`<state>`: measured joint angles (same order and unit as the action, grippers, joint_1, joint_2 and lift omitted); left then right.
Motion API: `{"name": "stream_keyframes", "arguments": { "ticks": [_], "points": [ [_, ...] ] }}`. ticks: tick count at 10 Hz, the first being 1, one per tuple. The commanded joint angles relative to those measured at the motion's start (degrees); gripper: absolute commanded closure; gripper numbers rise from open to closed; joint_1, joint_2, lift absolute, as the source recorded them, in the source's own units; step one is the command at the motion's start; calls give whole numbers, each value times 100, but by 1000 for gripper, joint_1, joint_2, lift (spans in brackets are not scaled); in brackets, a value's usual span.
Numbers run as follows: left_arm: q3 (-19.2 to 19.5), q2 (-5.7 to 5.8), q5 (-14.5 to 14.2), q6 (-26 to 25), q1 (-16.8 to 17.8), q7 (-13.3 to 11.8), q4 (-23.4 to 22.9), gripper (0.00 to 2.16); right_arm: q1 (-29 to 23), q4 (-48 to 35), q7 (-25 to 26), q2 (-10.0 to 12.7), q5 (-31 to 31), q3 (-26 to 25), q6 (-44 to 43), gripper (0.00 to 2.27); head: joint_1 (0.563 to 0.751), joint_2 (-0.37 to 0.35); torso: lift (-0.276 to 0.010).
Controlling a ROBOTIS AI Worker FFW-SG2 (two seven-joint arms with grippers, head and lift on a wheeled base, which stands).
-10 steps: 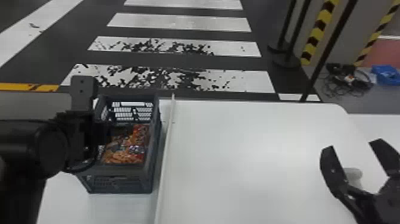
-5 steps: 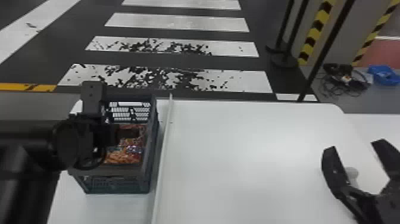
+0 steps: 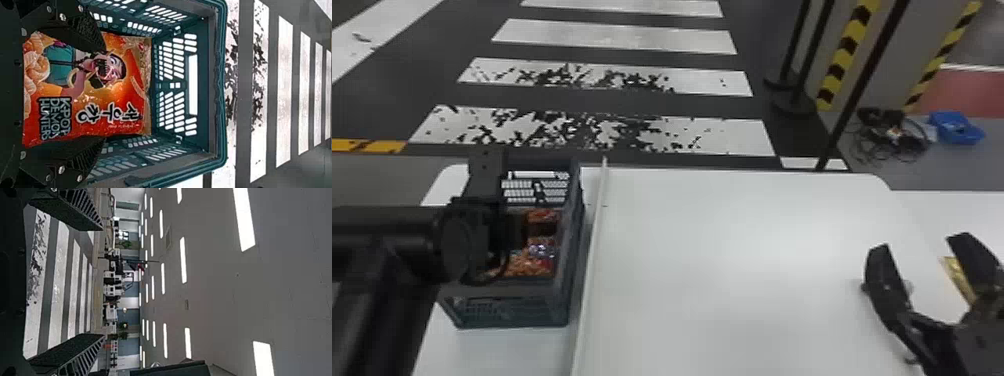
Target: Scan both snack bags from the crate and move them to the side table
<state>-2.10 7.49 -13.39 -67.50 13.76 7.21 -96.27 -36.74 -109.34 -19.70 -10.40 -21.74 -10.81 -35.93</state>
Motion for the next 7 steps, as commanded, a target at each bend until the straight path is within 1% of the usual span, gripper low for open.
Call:
{"name": "stream_keyframes", "arguments": {
  "ticks": [1, 3, 5, 6, 7],
  "points": [
    [-1, -2, 56, 110, 12, -1, 196, 232, 0, 27, 1, -15, -15, -9, -31, 12, 695, -72, -95],
    [8, -2, 91, 197, 83, -45, 381, 228, 9, 79, -8, -24, -15, -1, -119, 12, 695, -67, -95],
    [-10, -37, 118, 303, 188, -97, 635, 232, 9, 106, -25, -24, -23, -1, -172, 12, 695, -66, -95],
    [-62, -46, 126, 408, 302, -124, 864, 235, -9, 106, -34, -33, -32, -1, -242, 12, 695, -66, -95],
    [-89, -81, 153, 602, 434, -176, 1172, 242, -27, 114, -43, -33, -32, -1, -313, 12, 695, -70, -95]
  ]
}}
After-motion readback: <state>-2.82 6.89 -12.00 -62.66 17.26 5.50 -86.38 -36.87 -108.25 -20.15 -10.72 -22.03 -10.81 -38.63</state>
